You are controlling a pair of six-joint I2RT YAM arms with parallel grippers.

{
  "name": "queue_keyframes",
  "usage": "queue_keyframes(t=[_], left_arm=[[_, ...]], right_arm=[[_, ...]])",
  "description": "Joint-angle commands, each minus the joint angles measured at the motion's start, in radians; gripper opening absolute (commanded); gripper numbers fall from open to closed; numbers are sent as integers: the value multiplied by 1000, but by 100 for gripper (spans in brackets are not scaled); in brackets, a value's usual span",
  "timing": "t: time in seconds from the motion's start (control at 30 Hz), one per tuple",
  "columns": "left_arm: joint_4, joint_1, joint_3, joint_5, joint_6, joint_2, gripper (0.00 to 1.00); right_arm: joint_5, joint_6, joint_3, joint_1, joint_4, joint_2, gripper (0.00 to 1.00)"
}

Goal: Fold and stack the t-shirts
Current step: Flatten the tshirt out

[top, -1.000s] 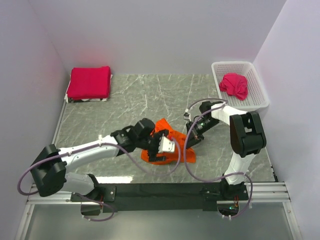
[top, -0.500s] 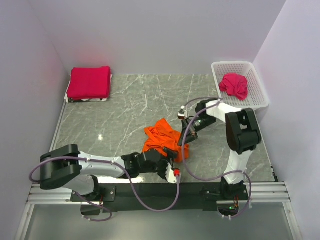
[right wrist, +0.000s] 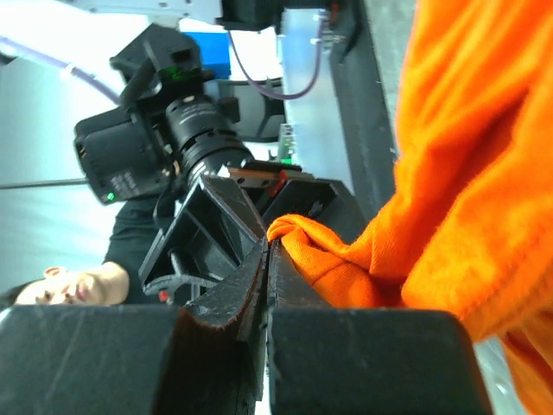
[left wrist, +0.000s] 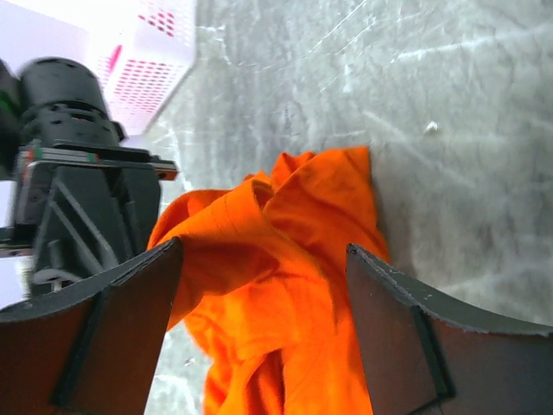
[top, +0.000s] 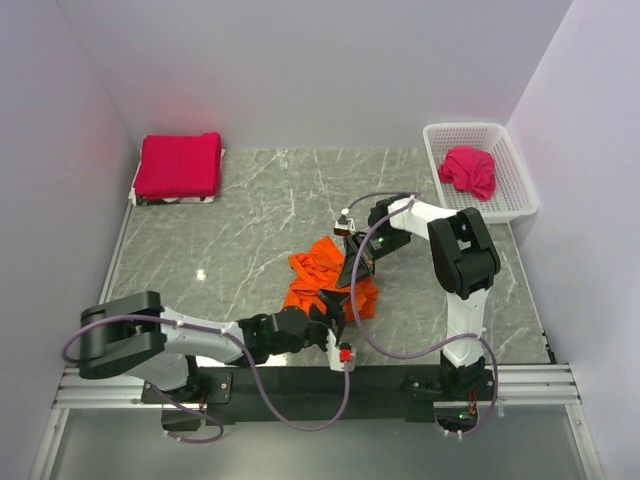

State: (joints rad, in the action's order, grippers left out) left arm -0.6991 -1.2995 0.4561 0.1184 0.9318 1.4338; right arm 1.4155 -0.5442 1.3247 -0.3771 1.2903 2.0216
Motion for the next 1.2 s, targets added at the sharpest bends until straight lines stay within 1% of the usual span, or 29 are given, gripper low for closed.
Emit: queue_keyframes(t=[0.0,0.07,0.13,0.27,0.43,0.47,0.5,0.57,0.6,0.7,0.8,1.03,1.07,1.1,1.17], left_arm=[[-125,16,-36,57,103,-127,83],[-79,14,-50,18,114,-162,83],[-59,12,-54,1,128,-196,83],[19,12,-66,-83,156,-262,82],[62,12,-63,-114,177,-270,81],[65,12,-65,-152,188,-268,81],[97,12,-66,-173,214,-269,77],[148,12,-60,-210,237,-263,72],[208,12,-39,-233,245,-256,69],[237,14,-7,-232,255,-217,68],[253,17,9,-215,266,-185,70],[150,31,13,-142,294,-131,70],[138,34,15,-128,295,-124,69],[138,42,22,-122,297,-119,61],[156,58,38,-122,280,-118,48]], right_arm=[[7,-20,24,-37,150,28,0],[7,-14,31,-51,150,32,0],[7,-13,37,-49,150,38,0],[3,-13,42,-39,150,48,0],[16,-16,34,-39,149,40,0],[16,-16,31,-39,150,40,0],[20,-16,31,-39,150,42,0],[25,-14,31,-37,150,49,0],[28,-16,30,-40,152,51,0],[28,-19,24,-49,152,49,0],[30,-23,18,-65,152,34,0],[13,-22,14,-117,152,28,0],[10,-22,18,-123,150,28,0],[8,-20,21,-129,150,28,0],[3,-17,30,-141,150,26,0]])
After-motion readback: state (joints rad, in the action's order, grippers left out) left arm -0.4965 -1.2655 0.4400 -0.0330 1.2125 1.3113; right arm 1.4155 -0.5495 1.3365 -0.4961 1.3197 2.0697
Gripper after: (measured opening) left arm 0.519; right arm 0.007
